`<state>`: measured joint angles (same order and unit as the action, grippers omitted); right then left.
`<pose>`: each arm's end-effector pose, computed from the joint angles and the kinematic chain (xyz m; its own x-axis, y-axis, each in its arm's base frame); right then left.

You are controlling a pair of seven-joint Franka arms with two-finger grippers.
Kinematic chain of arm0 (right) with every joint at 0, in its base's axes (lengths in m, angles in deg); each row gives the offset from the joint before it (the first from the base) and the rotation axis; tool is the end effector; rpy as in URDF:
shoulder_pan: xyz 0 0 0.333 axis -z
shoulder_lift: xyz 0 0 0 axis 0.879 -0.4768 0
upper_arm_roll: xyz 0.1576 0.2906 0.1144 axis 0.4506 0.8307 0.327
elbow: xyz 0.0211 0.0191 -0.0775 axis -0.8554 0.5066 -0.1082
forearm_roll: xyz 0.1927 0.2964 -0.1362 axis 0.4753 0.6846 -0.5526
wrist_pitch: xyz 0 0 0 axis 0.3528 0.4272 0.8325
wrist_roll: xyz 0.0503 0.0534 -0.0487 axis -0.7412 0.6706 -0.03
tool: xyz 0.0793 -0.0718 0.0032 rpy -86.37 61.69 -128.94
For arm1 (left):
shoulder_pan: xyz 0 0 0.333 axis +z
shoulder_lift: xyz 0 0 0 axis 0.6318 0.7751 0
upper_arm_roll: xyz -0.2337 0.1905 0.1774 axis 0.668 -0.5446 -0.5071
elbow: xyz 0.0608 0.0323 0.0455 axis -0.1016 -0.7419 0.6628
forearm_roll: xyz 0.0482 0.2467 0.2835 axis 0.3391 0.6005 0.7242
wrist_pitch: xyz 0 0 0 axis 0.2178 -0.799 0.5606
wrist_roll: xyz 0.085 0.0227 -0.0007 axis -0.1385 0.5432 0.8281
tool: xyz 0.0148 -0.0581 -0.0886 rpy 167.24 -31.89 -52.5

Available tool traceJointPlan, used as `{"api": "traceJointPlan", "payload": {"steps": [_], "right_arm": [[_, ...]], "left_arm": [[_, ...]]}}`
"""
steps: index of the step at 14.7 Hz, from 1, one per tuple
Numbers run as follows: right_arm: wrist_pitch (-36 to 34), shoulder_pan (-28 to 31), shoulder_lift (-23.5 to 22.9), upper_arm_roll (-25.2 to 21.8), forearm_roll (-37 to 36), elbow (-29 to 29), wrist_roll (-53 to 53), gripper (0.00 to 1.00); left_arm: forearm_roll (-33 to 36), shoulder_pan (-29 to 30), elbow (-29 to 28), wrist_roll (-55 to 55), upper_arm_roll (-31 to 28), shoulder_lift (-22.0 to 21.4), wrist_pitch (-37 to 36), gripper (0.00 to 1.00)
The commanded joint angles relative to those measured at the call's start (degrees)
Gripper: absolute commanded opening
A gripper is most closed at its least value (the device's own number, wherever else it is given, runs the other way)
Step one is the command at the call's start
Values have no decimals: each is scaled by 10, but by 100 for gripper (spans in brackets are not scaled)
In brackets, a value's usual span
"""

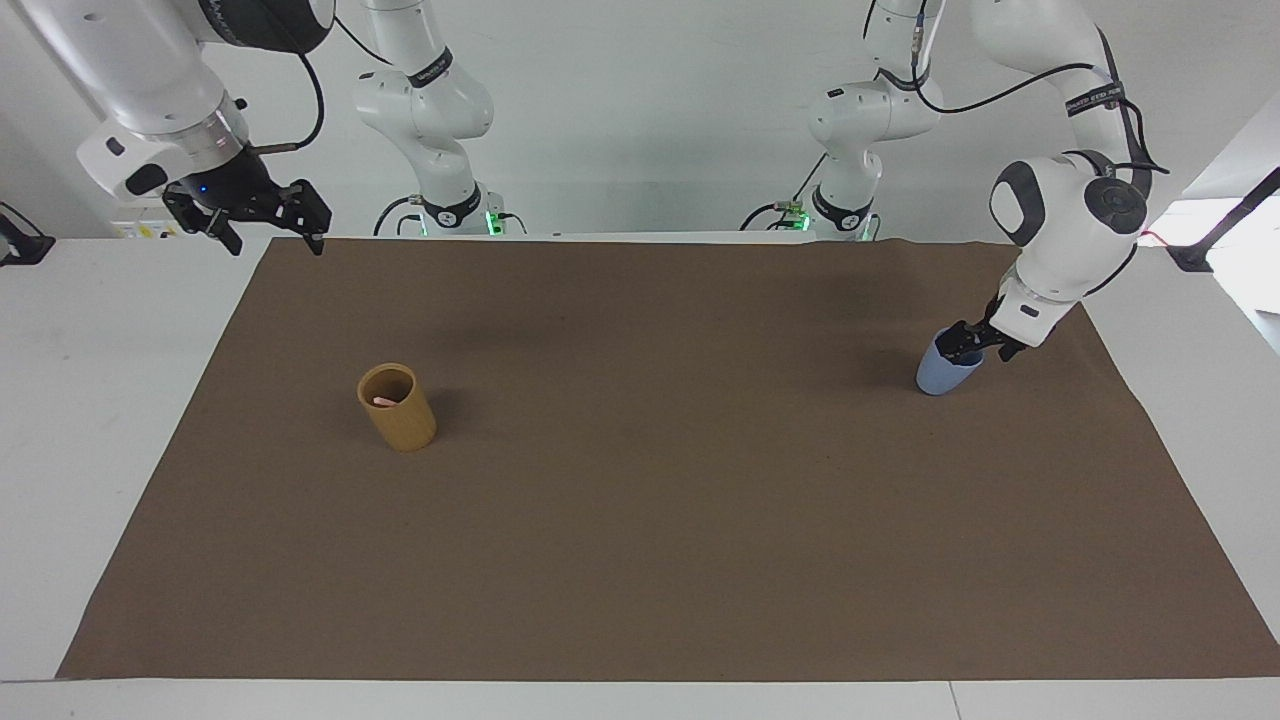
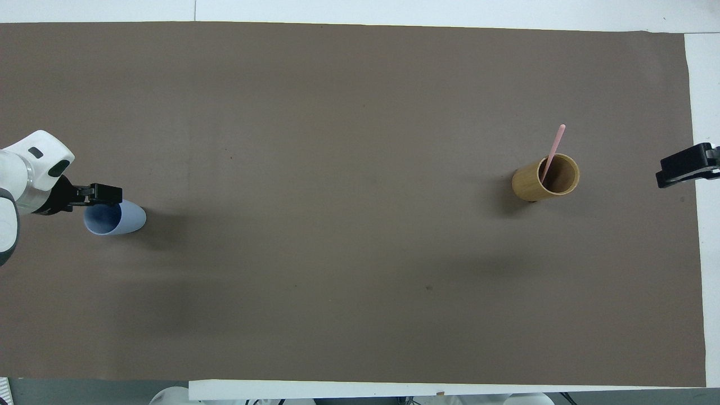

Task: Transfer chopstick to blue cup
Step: 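Reach the left gripper to the light blue cup and grasp it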

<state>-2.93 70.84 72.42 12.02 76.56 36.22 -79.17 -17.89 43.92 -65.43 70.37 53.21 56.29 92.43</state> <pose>0.5109 -0.0407 0.6645 0.9901 0.0183 -0.1391 0.0252 -0.9986 0.0475 0.4958 0.0166 0.4347 0.9982 0.0010 -0.0598 -0.0006 -0.9997 -0.0264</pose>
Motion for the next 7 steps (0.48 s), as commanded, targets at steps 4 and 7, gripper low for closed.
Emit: {"api": "traceJointPlan", "payload": {"steps": [4,7], "right_arm": [[-3,3,10,1,10,12,5,100],[-3,3,10,1,10,12,5,100]], "left_arm": [[4,-5,33,-5,-2,11,-61,99],[4,0,21,-24,-3,10,-57,99]]}}
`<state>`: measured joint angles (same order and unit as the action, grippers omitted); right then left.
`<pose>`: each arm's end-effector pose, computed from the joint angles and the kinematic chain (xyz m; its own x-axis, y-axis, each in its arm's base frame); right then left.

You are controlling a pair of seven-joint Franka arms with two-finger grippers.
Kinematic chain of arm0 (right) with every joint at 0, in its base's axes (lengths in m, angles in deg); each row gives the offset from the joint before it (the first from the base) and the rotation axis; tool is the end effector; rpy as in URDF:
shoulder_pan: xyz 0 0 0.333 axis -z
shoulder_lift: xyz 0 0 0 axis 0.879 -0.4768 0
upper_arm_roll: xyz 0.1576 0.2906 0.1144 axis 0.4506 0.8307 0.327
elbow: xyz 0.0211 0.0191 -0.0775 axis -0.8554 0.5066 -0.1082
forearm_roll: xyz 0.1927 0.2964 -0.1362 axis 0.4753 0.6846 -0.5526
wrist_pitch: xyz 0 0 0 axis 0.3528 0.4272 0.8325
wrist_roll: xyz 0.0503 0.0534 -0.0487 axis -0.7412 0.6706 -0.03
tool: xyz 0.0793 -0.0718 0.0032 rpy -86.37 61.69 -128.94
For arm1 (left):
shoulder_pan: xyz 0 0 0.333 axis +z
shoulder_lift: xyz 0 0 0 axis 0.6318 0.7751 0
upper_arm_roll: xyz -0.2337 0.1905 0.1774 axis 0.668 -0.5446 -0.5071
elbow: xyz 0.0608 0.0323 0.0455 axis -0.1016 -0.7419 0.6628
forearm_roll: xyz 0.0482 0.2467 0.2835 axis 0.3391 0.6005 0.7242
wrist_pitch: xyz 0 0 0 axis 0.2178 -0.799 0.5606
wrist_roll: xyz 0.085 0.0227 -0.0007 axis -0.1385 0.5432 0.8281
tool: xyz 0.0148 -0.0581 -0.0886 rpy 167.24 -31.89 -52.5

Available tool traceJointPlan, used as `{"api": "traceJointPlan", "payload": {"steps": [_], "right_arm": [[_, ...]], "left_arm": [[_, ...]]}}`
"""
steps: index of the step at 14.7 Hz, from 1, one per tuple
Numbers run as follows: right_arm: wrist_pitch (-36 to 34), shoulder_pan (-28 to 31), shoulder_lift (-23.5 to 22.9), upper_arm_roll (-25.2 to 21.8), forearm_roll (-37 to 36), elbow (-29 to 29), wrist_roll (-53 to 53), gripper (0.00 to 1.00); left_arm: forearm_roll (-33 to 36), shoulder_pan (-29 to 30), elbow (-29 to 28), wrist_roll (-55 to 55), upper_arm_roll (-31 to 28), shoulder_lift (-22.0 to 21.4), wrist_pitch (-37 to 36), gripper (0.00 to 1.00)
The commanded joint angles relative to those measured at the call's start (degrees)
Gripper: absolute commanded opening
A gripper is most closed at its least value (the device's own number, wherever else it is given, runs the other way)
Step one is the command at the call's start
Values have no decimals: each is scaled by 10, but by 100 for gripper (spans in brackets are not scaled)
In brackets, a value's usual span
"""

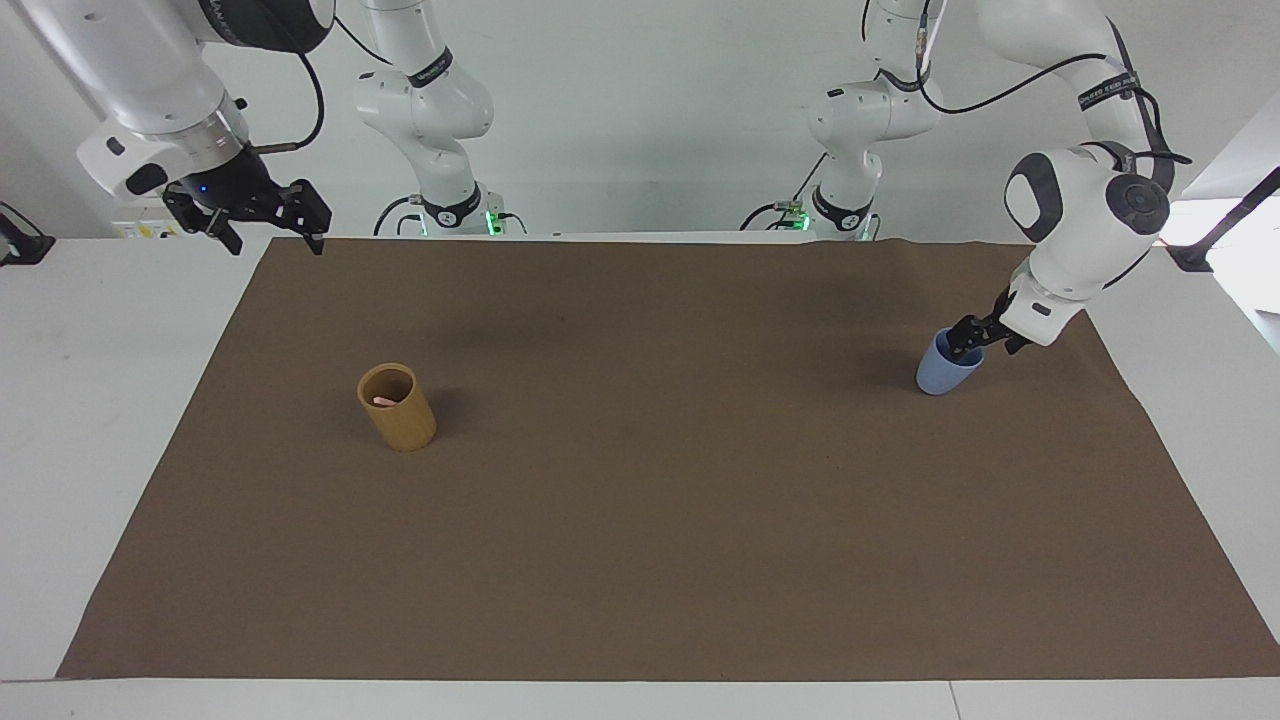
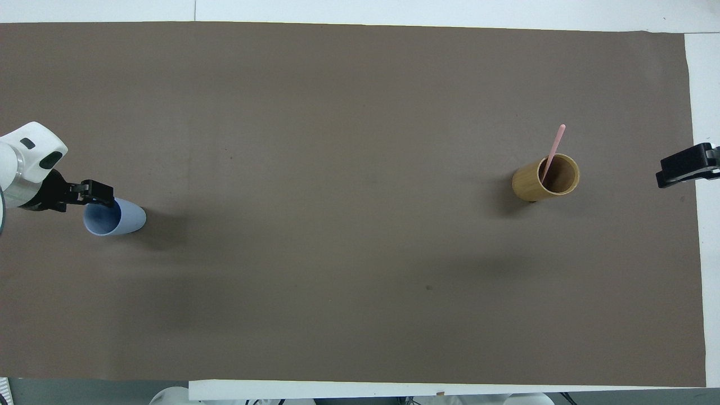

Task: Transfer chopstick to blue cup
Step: 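Reach the left gripper to the light blue cup and grasp it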

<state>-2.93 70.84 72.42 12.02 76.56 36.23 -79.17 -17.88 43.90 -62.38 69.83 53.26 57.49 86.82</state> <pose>0.5109 -0.0407 0.6644 0.9901 0.0183 -0.1393 0.0252 -0.9986 0.0475 0.5001 0.0166 0.4397 0.9921 -0.0073 -0.1252 -0.0104 -0.9997 -0.0239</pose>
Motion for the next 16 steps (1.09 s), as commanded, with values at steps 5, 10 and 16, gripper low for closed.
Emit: {"api": "traceJointPlan", "payload": {"steps": [5,10,16], "right_arm": [[-3,3,10,1,10,11,5,100],[-3,3,10,1,10,11,5,100],[-3,3,10,1,10,11,5,100]], "left_arm": [[4,14,-25,-42,-3,-4,18,86],[3,11,-28,-10,-2,-3,21,4],[-92,-72,28,43,1,-3,-24,0]]}}
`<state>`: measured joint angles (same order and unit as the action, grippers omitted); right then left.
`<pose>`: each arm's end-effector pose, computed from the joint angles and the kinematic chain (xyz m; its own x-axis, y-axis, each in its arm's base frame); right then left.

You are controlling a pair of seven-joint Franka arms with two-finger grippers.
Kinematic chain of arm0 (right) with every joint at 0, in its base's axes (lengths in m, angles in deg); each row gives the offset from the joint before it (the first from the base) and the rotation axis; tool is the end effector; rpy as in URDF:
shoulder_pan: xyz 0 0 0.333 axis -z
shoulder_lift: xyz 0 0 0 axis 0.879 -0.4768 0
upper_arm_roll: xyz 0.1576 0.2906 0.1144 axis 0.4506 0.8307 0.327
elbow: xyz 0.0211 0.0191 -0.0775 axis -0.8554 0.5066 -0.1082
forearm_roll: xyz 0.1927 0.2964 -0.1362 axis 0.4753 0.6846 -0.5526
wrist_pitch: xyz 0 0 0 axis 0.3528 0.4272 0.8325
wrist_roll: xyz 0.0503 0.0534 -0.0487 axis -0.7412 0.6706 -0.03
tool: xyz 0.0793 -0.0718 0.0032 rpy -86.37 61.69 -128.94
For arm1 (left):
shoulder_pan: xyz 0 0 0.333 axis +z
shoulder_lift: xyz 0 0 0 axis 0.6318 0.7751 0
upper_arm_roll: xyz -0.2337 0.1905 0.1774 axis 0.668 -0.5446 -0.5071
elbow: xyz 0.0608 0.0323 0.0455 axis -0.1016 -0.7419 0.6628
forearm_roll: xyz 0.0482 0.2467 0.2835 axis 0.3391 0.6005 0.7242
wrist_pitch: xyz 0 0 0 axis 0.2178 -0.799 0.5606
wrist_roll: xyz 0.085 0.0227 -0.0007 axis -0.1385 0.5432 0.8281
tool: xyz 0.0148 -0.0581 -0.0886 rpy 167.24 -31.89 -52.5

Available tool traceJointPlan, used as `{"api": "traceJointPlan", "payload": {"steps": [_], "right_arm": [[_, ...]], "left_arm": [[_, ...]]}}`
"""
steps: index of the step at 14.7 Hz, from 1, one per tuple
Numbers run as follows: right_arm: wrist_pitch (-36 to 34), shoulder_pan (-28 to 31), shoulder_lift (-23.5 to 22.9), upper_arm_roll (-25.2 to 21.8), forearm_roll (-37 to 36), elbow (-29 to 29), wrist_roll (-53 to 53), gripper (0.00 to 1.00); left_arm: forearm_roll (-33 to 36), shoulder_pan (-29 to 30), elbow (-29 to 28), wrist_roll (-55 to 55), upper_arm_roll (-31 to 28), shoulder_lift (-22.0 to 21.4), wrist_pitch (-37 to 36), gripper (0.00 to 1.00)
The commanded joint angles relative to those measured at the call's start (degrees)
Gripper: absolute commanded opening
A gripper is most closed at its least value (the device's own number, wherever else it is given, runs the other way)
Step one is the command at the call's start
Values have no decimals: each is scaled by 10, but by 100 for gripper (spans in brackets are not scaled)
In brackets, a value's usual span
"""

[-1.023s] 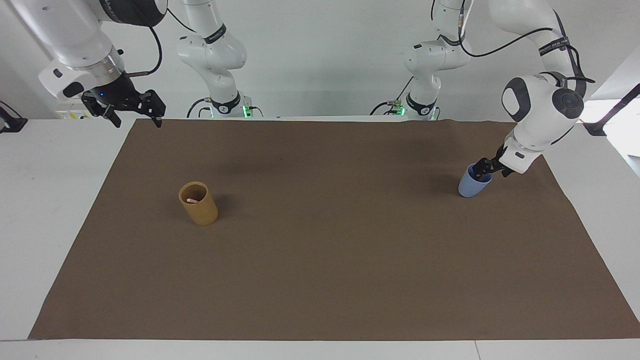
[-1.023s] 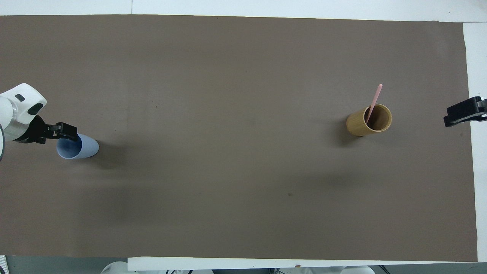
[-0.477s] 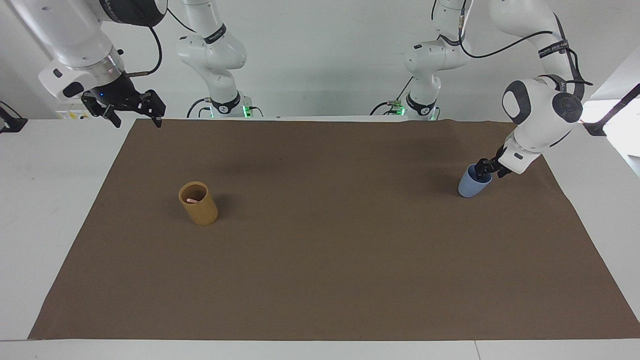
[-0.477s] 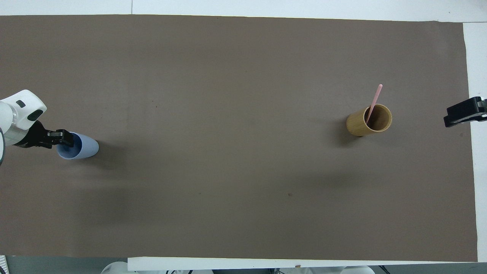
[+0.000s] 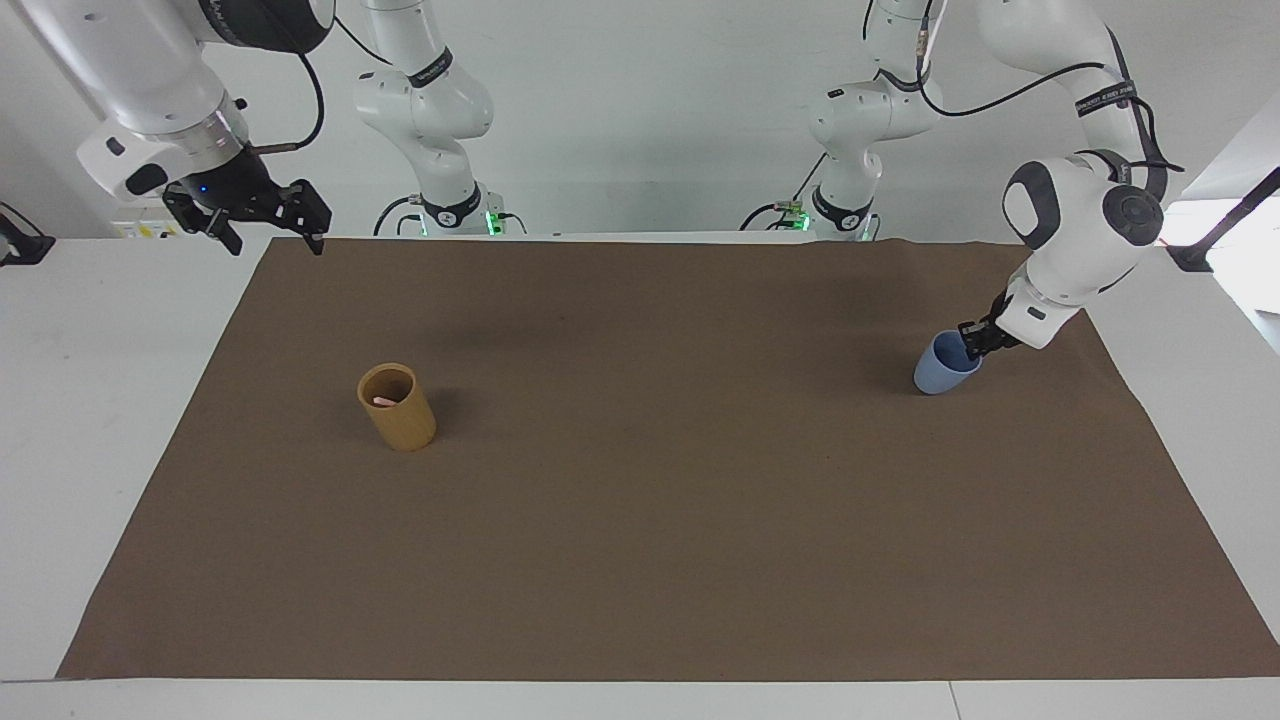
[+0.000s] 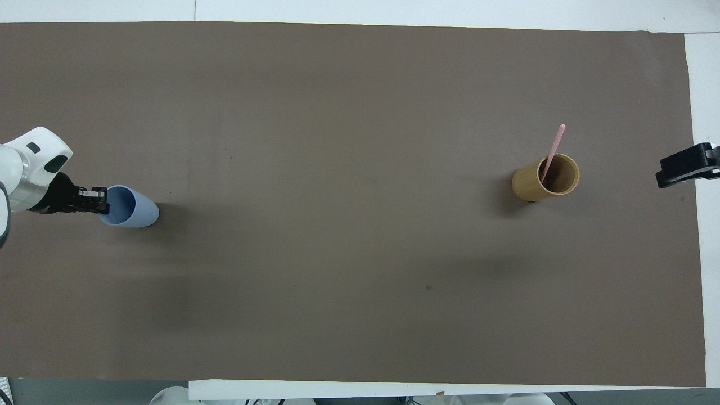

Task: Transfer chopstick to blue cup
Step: 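Slide the blue cup with the left gripper toward the table center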

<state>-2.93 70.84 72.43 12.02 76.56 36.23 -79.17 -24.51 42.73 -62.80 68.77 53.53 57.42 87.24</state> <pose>0.5108 -0.0407 0.6645 0.9901 0.0183 -0.1391 0.0252 -0.9986 0.0476 0.4994 -0.0027 0.4378 0.9926 -0.0006 -0.1214 0.0086 -0.9971 0.0754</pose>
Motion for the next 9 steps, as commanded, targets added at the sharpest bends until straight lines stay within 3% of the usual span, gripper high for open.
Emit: {"api": "traceJointPlan", "payload": {"steps": [1,6,9], "right_arm": [[-3,3,10,1,10,11,5,100],[-3,3,10,1,10,11,5,100],[-3,3,10,1,10,11,5,100]], "left_arm": [[-25,-96,41,106,-2,-3,-36,0],[-25,-298,43,358,0,3,37,0],[-25,-364,45,450,-1,45,109,0]]}}
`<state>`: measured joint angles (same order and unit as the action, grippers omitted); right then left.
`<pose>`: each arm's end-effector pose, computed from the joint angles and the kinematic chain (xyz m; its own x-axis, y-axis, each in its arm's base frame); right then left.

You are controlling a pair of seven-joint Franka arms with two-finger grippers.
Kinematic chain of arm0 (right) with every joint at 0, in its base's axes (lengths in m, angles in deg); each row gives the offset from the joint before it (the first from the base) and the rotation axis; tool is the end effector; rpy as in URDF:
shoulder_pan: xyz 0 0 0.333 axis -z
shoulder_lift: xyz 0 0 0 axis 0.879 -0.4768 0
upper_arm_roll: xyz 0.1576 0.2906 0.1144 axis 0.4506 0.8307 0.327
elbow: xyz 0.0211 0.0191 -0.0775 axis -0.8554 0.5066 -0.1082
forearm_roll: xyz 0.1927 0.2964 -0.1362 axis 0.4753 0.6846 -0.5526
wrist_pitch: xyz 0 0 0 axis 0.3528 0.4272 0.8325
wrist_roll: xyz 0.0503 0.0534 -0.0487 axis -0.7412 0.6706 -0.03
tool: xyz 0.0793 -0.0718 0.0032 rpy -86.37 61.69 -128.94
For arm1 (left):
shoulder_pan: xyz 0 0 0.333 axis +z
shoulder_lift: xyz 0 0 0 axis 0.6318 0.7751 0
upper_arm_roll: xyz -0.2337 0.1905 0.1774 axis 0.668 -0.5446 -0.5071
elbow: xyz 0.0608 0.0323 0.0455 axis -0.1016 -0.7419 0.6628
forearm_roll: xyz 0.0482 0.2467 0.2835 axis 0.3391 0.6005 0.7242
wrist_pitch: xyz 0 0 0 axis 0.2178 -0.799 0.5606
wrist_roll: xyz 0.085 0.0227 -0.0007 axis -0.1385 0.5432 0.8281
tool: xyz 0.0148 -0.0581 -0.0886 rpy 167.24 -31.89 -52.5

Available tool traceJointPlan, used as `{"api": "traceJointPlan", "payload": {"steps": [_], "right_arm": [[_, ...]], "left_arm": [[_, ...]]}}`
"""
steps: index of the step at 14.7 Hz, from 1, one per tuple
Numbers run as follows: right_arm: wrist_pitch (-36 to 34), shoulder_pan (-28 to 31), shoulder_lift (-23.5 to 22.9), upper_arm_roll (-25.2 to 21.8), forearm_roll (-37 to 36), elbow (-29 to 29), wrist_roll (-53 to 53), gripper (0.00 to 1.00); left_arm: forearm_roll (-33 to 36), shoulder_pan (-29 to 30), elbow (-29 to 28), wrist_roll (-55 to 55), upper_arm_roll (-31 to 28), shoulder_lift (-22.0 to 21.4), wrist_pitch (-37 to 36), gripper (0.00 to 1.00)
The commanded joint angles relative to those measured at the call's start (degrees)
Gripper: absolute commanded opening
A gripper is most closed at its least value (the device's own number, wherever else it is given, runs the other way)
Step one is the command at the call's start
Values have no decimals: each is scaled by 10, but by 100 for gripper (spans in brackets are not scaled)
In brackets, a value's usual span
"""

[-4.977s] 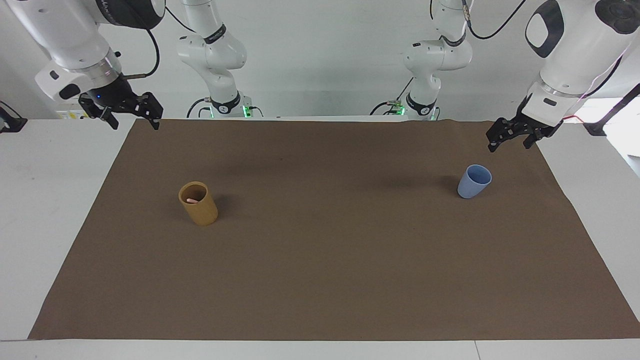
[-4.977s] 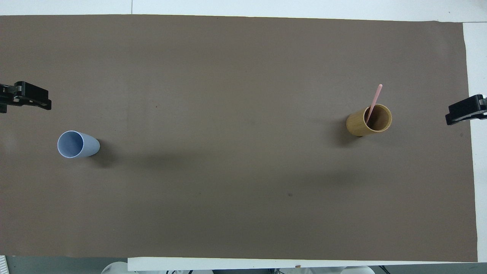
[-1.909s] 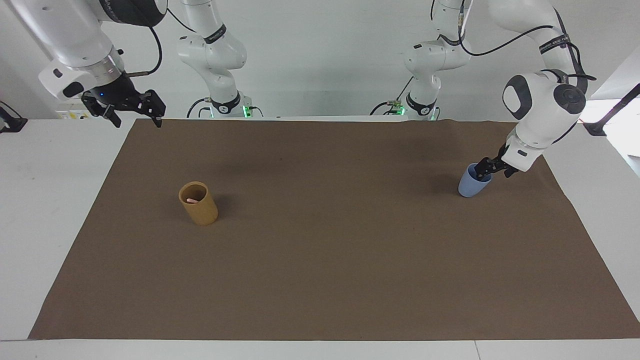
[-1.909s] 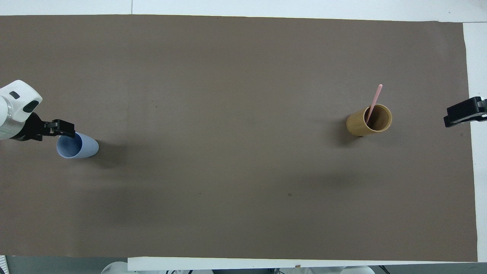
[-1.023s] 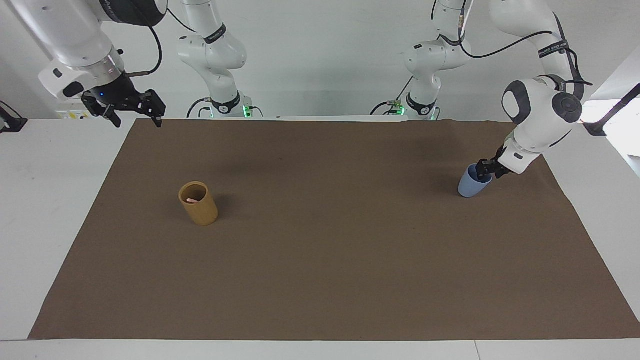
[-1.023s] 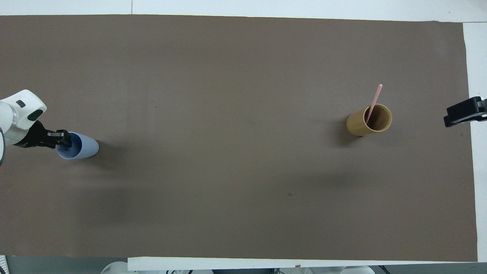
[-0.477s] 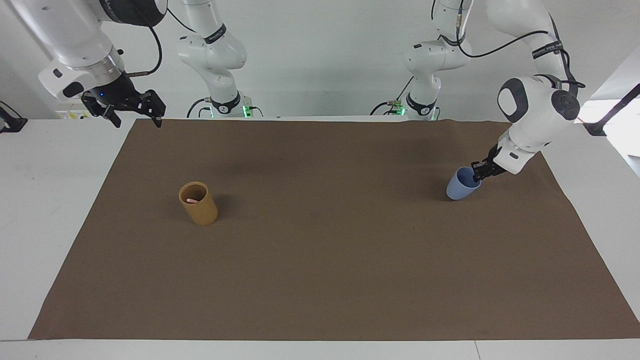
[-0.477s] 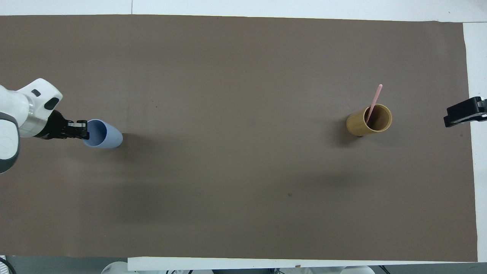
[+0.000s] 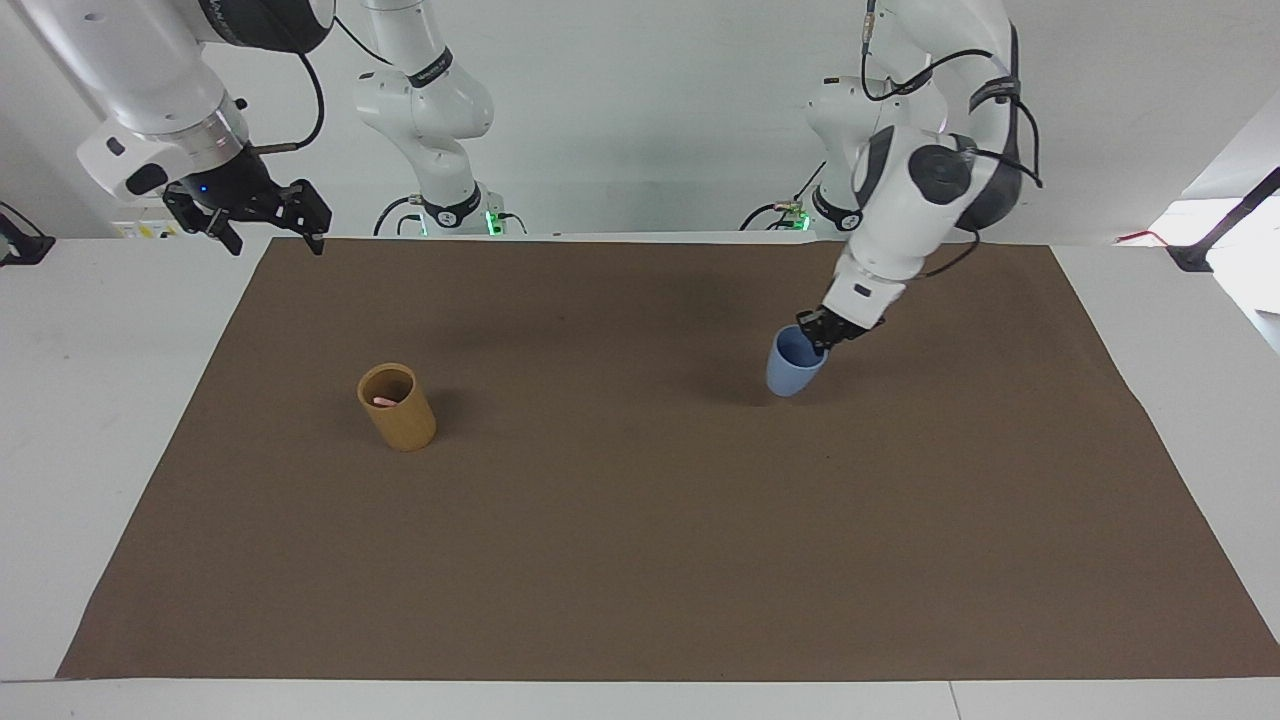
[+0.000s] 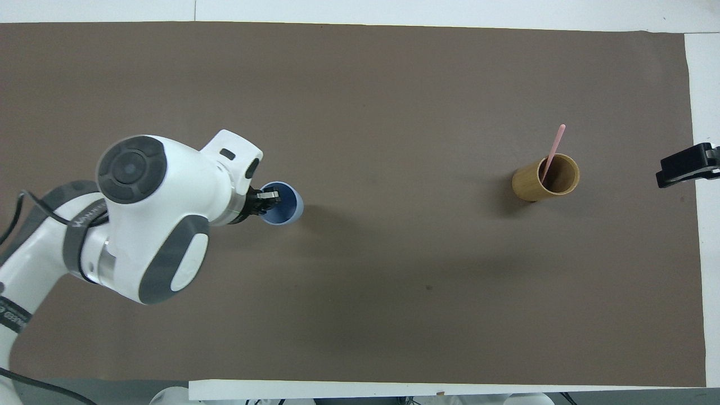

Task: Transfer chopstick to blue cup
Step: 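Slide the blue cup with the left gripper toward the table center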

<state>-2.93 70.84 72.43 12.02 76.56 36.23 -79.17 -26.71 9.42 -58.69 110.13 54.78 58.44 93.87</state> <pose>0.5108 -0.0407 0.6645 0.9901 0.0183 -0.1391 0.0252 -0.9986 0.0476 0.4356 -0.3036 0.4702 0.9893 0.1422 -0.0335 0.1450 -0.9834 0.1095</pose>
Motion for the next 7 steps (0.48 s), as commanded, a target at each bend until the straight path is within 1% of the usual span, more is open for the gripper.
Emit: {"api": "traceJointPlan", "payload": {"steps": [1,5,6,7], "right_arm": [[-3,3,10,1,10,11,5,100],[-4,3,10,1,10,11,5,100],[-3,4,10,1,10,11,7,100],[-3,4,10,1,10,11,7,100]], "left_arm": [[-3,-41,4,51,-13,49,60,0],[-3,-35,3,56,-14,75,93,2],[-3,-33,3,56,-14,75,93,13],[-3,-33,3,56,-14,75,90,34]]}}
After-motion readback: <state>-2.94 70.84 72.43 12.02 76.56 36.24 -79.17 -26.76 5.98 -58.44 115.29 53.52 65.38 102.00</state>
